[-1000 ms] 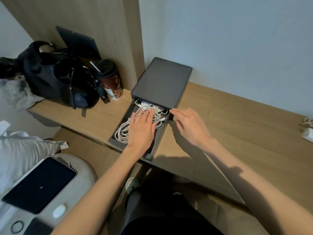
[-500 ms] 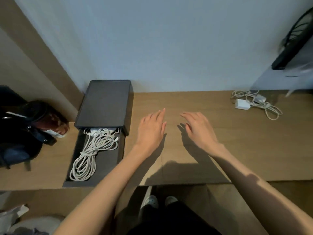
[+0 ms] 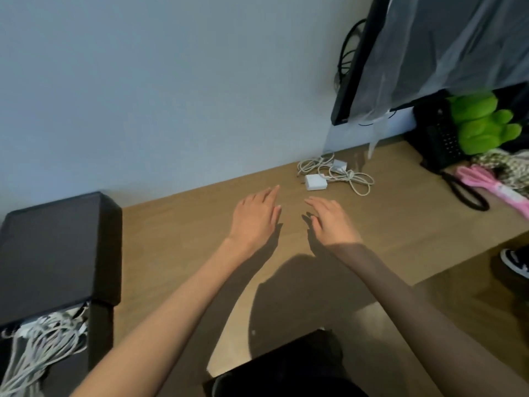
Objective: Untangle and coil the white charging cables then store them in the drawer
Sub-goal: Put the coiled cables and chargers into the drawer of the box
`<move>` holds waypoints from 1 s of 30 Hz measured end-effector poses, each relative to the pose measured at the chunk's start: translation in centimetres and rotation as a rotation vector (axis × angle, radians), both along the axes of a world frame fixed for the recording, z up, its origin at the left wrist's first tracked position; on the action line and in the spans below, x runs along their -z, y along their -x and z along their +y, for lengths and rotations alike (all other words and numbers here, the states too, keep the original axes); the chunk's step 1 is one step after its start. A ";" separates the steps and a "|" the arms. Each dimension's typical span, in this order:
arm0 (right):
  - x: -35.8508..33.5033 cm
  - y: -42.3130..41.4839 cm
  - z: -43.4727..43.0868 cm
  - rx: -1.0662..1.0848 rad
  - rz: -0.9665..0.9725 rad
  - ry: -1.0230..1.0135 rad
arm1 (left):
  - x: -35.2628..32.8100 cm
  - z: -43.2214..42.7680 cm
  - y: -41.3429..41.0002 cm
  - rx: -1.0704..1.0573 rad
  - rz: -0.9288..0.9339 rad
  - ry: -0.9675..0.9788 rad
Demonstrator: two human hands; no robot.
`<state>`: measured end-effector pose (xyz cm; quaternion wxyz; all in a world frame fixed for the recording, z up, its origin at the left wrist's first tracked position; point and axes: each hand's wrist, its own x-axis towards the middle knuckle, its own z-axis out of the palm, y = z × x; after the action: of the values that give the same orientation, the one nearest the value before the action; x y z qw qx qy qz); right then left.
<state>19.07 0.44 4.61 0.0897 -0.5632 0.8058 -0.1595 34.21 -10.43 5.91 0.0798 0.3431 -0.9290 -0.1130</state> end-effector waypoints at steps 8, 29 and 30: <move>2.0 14.1 -0.8 0.040 -0.022 -0.088 | 3.4 -0.7 14.1 -0.059 -0.062 -0.144; 9.3 25.3 -6.5 -0.065 -0.077 -0.207 | 10.9 -3.5 22.6 -0.244 -0.125 -0.299; 9.3 25.1 -6.2 -0.081 -0.080 -0.220 | 10.9 -3.3 22.2 -0.241 -0.131 -0.321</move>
<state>-6.03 -5.72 -4.66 0.1893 -0.5752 0.7908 -0.0888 12.03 -13.70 -4.98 -0.0235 0.4667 -0.8546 -0.2265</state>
